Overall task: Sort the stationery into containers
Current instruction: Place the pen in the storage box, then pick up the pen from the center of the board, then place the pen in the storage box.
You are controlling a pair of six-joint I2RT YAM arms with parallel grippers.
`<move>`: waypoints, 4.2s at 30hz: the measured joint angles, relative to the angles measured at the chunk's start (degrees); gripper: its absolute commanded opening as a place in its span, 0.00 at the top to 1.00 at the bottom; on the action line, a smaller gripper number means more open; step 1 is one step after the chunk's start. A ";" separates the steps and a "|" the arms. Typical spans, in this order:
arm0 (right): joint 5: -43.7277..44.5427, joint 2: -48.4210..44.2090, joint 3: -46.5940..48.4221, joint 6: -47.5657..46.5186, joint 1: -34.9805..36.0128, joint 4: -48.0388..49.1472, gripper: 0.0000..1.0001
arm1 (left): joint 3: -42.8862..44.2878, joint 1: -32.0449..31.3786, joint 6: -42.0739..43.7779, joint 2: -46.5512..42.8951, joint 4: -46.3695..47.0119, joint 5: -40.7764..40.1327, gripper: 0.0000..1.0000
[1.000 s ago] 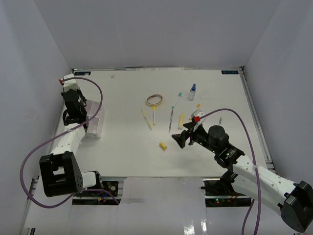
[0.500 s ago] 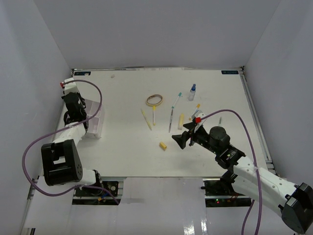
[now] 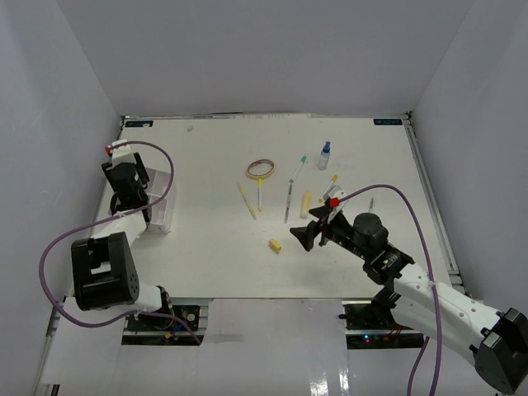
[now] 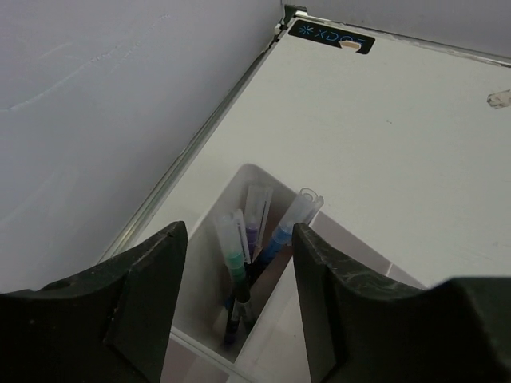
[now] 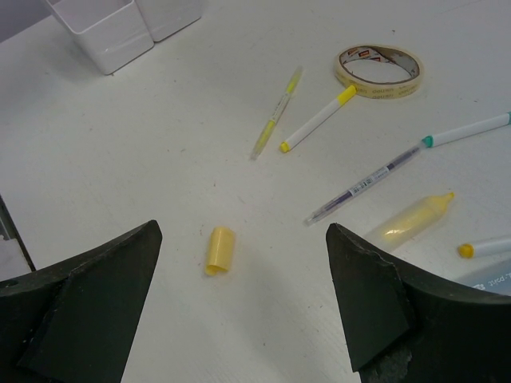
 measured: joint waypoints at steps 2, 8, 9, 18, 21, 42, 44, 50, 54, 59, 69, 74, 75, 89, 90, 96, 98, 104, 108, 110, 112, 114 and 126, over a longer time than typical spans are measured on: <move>0.00 -0.02 0.00 0.00 0.00 0.00 0.10 | 0.00 0.00 -0.17 -0.79 -0.39 0.09 0.26; 1.42 -1.38 -0.15 0.13 0.00 -0.15 0.10 | 2.64 0.00 -3.37 -6.01 -6.16 1.31 0.06; 2.73 -1.62 -0.15 0.26 0.00 -0.31 0.10 | 3.82 0.00 -4.50 -7.26 -7.85 1.79 0.05; 27.36 2.38 5.64 7.78 -2.93 -14.14 0.09 | 13.44 -0.52 -15.93 -19.71 -22.73 15.72 0.02; 31.47 3.23 7.26 12.04 -9.29 -20.00 0.06 | 13.44 -3.63 -17.75 -23.58 -26.16 21.18 0.02; 28.48 30.75 12.41 21.44 -32.96 -28.28 0.31 | 4.04 -23.63 -15.61 -30.32 -37.16 33.53 0.02; 28.44 32.37 12.50 21.79 -32.98 -28.24 0.35 | 4.04 -24.39 -15.41 -30.60 -37.18 33.05 0.02; 28.96 34.80 13.73 22.12 -33.00 -27.93 0.48 | 4.04 -24.90 -15.23 -30.86 -37.59 32.65 0.02; 29.49 36.22 14.45 22.16 -33.00 -26.62 0.78 | 4.04 -25.07 -15.34 -30.84 -37.59 33.00 0.02; 29.75 36.04 14.32 21.62 -33.00 -25.81 0.92 | 4.85 -25.22 -18.43 -29.42 -38.71 39.28 0.02; 27.06 20.04 12.02 12.66 -17.09 -25.44 0.92 | 13.20 -27.89 -30.93 -22.16 -40.59 53.20 0.02; 20.33 12.07 12.02 7.72 -4.72 -18.93 0.92 | 16.39 -34.84 -34.77 -18.38 -40.11 53.13 0.02; 18.73 11.15 12.02 6.75 -2.40 -16.98 0.91 | 16.90 -36.41 -35.41 -17.44 -40.06 52.59 0.02; 8.33 12.96 12.07 0.22 8.81 -0.85 0.90 | 21.29 -48.78 -42.51 -7.48 -38.82 36.02 0.26; 8.11 12.96 12.07 0.15 8.85 -0.35 0.90 | 21.33 -48.87 -42.97 -7.37 -38.80 35.26 0.29; 7.28 12.96 12.07 0.13 9.03 2.10 0.89 | 21.59 -49.62 -44.39 -6.58 -38.34 33.03 0.61; 7.26 12.96 12.07 0.13 9.03 2.60 0.87 | 21.59 -49.96 -44.68 -6.58 -38.16 32.85 0.68; 7.30 13.25 12.02 0.44 9.07 3.78 0.75 | 21.59 -50.29 -44.76 -6.91 -37.27 32.52 0.93; 7.61 13.40 11.98 1.42 9.07 4.31 0.41 | 21.40 -50.29 -44.04 -7.93 -37.29 30.56 0.95; 8.11 13.40 11.78 1.49 9.07 4.63 0.20 | 21.18 -50.29 -43.21 -9.01 -37.83 28.37 0.96; 8.74 13.40 11.43 1.55 9.07 4.68 0.09 | 21.18 -50.27 -42.23 -10.14 -38.97 25.29 0.97; 9.64 13.38 10.93 1.51 9.07 4.55 0.02 | 21.18 -50.21 -40.63 -11.52 -40.76 20.41 0.98; 16.39 11.82 4.66 0.37 9.01 3.30 0.10 | 20.00 -24.22 -30.18 -20.37 -53.05 0.39 0.99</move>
